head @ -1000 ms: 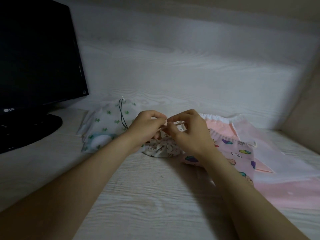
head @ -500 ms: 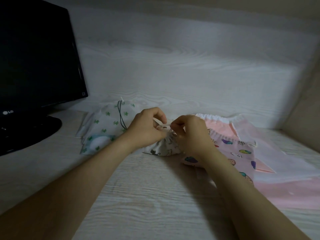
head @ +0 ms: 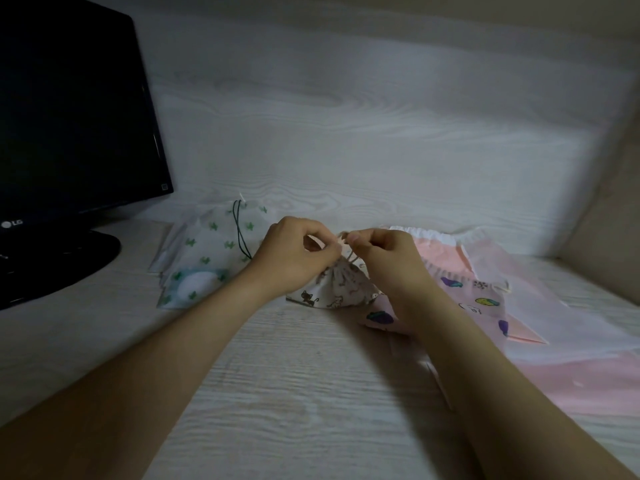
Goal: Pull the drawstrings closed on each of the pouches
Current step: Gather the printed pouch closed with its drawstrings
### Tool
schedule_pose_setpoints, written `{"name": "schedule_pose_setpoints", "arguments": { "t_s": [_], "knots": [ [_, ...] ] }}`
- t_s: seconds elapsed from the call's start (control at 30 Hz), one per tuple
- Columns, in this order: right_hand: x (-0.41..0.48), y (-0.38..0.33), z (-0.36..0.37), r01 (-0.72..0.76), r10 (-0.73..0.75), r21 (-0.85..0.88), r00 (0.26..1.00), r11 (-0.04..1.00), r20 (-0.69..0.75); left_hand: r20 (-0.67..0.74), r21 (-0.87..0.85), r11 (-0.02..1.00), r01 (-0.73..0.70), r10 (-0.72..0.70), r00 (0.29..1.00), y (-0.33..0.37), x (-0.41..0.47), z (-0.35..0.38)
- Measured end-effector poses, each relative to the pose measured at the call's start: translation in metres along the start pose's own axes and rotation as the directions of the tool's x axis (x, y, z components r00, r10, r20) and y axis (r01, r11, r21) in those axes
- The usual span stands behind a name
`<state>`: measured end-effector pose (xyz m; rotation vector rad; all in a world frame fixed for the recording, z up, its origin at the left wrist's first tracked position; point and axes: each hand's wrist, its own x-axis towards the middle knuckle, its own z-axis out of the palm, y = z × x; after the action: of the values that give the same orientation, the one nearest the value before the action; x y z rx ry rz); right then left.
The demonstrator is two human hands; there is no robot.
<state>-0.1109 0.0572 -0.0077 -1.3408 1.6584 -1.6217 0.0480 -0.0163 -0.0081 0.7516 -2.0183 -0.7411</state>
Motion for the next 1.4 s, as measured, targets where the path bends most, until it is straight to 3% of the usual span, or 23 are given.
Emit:
{"name": "schedule_pose_setpoints", "arguments": {
  "t_s": [0.1, 0.17, 0.4, 0.53, 0.6, 0.67, 0.87, 0.97, 1.03, 1.17, 1.3, 1.4],
  "knots": [
    [0.001, 0.0, -0.001, 0.013, -0.013, -0.006, 1.0, 1.0, -0.016, 0.052, -0.205, 0.958, 0.2, -0.193, 0.98, 0.004, 0.006, -0.004],
    [0.001, -0.001, -0.002, 0.021, -0.021, -0.01, 1.0, 1.0, -0.012, 0.027, -0.392, 0.883, 0.257, -0.268, 0.963, 0.007, 0.009, -0.006],
    [-0.003, -0.012, -0.003, 0.012, -0.013, -0.022, 1.0, 1.0, -0.025, -0.03, -0.769, 0.602, 0.216, -0.372, 0.928, 0.013, 0.009, -0.013],
    [-0.003, -0.004, 0.001, 0.064, -0.07, -0.136, 0.997, 0.989, -0.041, 0.021, -0.93, 0.32, 0.179, -0.442, 0.897, 0.013, 0.009, -0.015],
    [-0.001, -0.001, -0.001, 0.089, -0.109, -0.213, 0.99, 0.973, -0.084, 0.021, -0.961, 0.23, 0.151, -0.484, 0.875, 0.011, 0.011, -0.017],
    [-0.002, -0.003, -0.002, 0.116, -0.152, -0.275, 0.982, 0.954, -0.113, -0.009, -0.947, 0.279, 0.16, -0.522, 0.853, 0.007, 0.015, -0.018],
    [-0.001, -0.001, 0.003, 0.1, -0.192, -0.506, 0.973, 0.857, -0.132, -0.034, -0.693, 0.659, 0.294, -0.437, 0.899, -0.001, 0.017, -0.014],
    [-0.002, 0.0, 0.003, 0.09, -0.191, -0.556, 0.973, 0.826, -0.126, -0.059, -0.398, 0.88, 0.259, -0.307, 0.95, 0.002, 0.011, -0.015],
    [-0.003, -0.002, 0.002, 0.101, -0.211, -0.57, 0.968, 0.816, -0.132, -0.064, -0.161, 0.971, 0.178, -0.191, 0.98, 0.006, 0.006, -0.017],
    [-0.004, -0.003, 0.002, 0.117, -0.216, -0.574, 0.971, 0.811, -0.107, 0.017, 0.169, 0.985, 0.02, -0.023, 1.0, 0.003, 0.002, -0.017],
    [-0.007, -0.003, 0.004, 0.186, -0.278, -0.531, 0.956, 0.827, -0.097, 0.0, 0.28, 0.958, -0.065, 0.068, 0.998, -0.006, 0.003, -0.009],
    [-0.007, -0.003, 0.002, 0.176, -0.236, -0.462, 0.969, 0.869, -0.075, 0.007, 0.366, 0.928, -0.067, 0.069, 0.998, -0.008, 0.003, -0.008]
  ]
}}
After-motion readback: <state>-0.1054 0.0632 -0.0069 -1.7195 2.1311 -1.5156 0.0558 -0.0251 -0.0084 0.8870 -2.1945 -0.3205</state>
